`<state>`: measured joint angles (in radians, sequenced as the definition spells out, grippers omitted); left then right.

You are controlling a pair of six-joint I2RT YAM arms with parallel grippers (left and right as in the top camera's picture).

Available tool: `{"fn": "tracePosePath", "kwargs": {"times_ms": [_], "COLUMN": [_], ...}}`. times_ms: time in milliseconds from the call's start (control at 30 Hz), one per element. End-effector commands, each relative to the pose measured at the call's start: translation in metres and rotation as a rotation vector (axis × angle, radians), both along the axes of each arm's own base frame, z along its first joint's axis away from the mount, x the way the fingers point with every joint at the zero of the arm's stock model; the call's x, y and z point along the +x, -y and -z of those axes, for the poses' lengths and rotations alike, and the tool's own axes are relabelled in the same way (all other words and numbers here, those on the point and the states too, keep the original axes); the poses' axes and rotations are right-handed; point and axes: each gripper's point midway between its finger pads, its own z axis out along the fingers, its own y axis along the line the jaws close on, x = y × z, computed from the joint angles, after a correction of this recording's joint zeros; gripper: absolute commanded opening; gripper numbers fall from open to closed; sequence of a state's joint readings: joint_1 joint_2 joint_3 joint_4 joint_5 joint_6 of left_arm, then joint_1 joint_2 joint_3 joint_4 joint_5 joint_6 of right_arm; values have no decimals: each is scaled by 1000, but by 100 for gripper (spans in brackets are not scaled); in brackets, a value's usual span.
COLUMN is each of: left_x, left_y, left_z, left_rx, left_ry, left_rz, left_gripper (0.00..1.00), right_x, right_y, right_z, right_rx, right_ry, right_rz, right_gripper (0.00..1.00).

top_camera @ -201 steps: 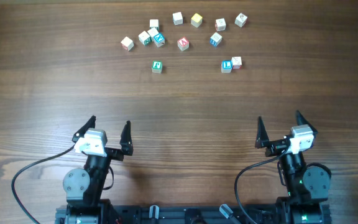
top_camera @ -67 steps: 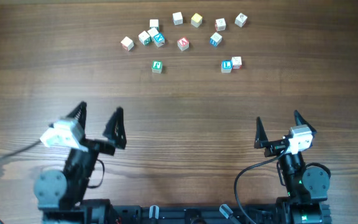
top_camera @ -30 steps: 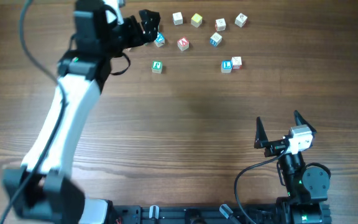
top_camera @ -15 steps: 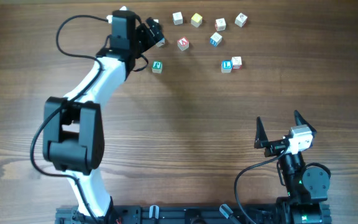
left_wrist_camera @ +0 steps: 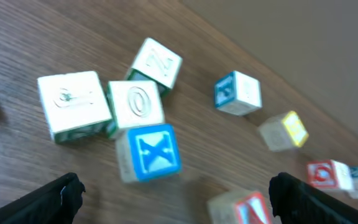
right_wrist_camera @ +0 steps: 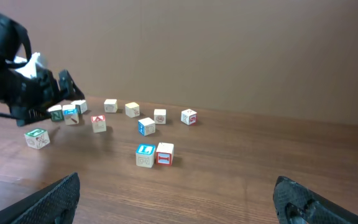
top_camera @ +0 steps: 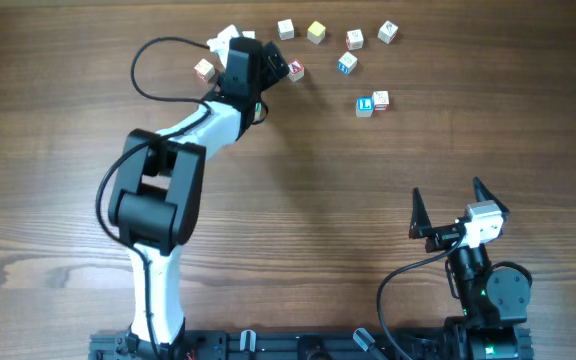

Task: Form a horizontal line
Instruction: 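Reach the left gripper forward to the blue X block, then close the left gripper on the blue X block and lift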

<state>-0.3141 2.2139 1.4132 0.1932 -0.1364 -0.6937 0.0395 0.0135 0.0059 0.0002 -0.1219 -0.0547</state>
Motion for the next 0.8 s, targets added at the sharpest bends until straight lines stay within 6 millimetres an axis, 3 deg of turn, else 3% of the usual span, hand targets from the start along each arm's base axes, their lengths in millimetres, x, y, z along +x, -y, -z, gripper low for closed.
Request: {"fn": "tracePosePath", "kwargs": {"times_ms": [0, 100, 200, 367, 433, 500, 533, 767], "left_x": [10, 12, 15, 16, 16, 16, 16, 17], "left_y": [-12, -11, -10, -10, -11, -13, -15, -16], "left_z": [16, 24, 32, 41, 41, 41, 41, 39], "left_rx": [38, 36, 31, 31, 34, 41, 46, 48], "left_ry": [28, 35, 49, 49, 49, 51, 53, 56], "left_rz": [-55, -55, -56, -56, -60, -70, -79, -84], "left_gripper": [100, 98, 89, 90, 83, 57, 52, 42], "right_x": [0, 0, 0, 0, 0, 0, 0, 0], "right_y": [1, 1, 1, 1, 1, 1, 1, 1], "right_z": [-2, -2, -2, -2, -2, -2, -2, -2], "right_rx": [-13, -13, -13, -13, -13, -13, -13, -13], "right_ry": [13, 13, 13, 13, 13, 13, 13, 13], "right_rz": [6, 6, 6, 6, 6, 6, 6, 6], "right_gripper": [100, 100, 100, 100, 100, 100, 100, 100]}}
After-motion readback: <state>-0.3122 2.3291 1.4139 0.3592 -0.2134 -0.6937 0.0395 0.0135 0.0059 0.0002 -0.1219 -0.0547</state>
